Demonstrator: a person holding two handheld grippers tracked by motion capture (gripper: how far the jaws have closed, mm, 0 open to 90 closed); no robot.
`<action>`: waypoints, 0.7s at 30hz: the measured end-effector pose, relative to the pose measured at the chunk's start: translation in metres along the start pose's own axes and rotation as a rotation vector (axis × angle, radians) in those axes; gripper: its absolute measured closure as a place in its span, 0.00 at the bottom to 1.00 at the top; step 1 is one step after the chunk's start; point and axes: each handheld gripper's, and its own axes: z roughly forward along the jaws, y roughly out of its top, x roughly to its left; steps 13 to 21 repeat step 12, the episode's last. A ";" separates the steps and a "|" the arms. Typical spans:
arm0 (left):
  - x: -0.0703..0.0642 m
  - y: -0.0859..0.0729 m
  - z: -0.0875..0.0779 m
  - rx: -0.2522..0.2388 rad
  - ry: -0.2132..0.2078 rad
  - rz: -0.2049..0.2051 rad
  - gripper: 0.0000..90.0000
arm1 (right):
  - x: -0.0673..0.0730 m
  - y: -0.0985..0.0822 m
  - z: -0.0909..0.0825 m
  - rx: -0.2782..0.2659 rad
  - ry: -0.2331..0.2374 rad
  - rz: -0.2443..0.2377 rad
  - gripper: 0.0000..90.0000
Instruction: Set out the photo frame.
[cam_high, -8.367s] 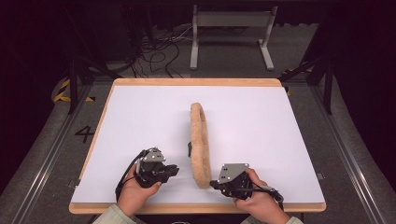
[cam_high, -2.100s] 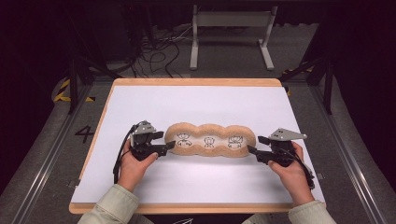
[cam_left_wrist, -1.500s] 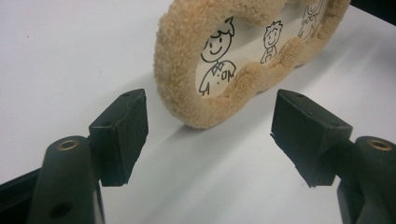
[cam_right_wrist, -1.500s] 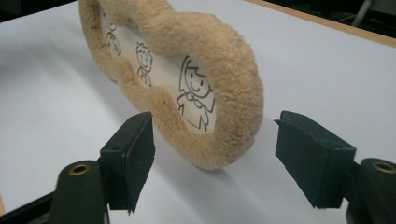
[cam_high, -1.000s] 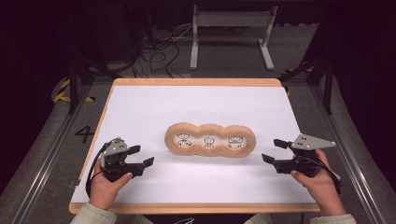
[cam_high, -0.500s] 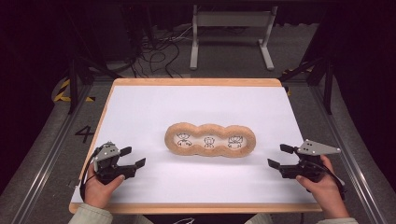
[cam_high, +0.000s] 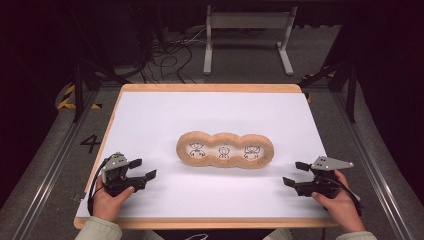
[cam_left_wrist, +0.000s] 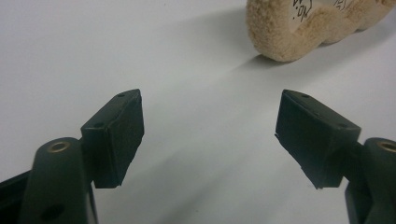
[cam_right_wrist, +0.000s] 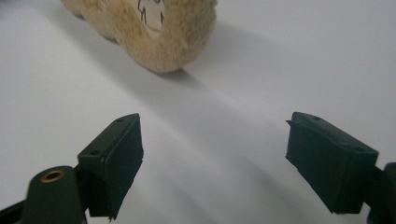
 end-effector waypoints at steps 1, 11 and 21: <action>0.000 0.000 0.001 0.003 0.002 0.006 0.27 | 0.001 -0.001 0.002 0.017 -0.009 -0.005 0.21; -0.002 0.000 0.004 0.017 -0.002 0.002 0.26 | 0.002 0.001 0.002 0.023 -0.031 0.006 0.21; -0.002 0.000 0.004 0.015 0.000 0.004 0.26 | 0.002 0.001 0.002 0.020 -0.034 0.006 0.21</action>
